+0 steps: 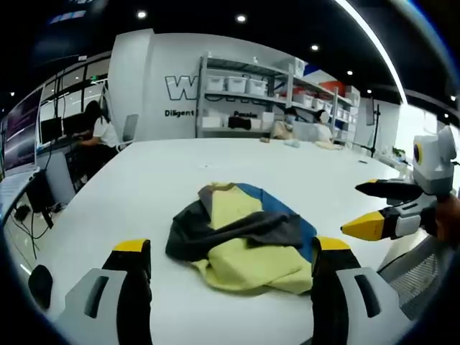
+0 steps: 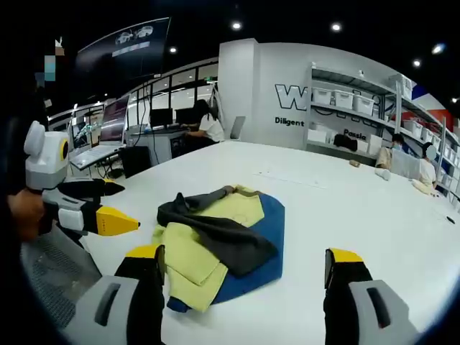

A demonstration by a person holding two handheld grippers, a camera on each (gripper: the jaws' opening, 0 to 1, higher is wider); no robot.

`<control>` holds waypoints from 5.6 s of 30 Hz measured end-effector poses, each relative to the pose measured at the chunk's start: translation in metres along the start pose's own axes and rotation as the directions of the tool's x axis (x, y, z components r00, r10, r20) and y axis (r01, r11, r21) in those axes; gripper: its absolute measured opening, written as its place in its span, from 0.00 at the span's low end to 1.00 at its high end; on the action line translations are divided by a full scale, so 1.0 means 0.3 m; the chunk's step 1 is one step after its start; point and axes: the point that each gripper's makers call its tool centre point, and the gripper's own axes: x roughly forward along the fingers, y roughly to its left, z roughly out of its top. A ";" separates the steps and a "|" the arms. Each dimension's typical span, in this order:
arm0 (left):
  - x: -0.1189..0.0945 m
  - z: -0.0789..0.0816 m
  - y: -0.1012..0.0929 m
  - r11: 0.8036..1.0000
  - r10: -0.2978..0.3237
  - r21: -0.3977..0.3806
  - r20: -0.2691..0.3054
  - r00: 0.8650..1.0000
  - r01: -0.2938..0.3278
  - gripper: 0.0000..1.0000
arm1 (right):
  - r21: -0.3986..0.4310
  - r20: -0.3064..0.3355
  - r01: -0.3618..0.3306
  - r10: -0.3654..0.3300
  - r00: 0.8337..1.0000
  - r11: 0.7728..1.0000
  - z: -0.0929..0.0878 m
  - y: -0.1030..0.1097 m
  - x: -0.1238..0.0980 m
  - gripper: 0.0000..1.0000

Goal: Fold the garment on the visible template until the final outline fits inside the template.

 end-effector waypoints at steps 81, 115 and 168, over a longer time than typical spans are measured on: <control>0.170 0.101 0.019 0.999 -0.026 0.031 -0.008 1.000 0.027 0.78 | -0.057 -0.003 -0.038 0.038 0.999 0.998 0.131 -0.061 0.171 0.83; 0.589 0.057 0.131 0.999 -0.012 0.028 -0.204 0.979 0.018 0.64 | -0.114 -0.128 -0.035 0.020 0.992 0.993 0.130 -0.239 0.572 0.73; 0.698 -0.064 0.154 0.998 -0.059 -0.053 -0.351 0.935 0.044 0.00 | -0.061 -0.202 -0.050 0.037 0.979 0.997 0.033 -0.316 0.768 0.55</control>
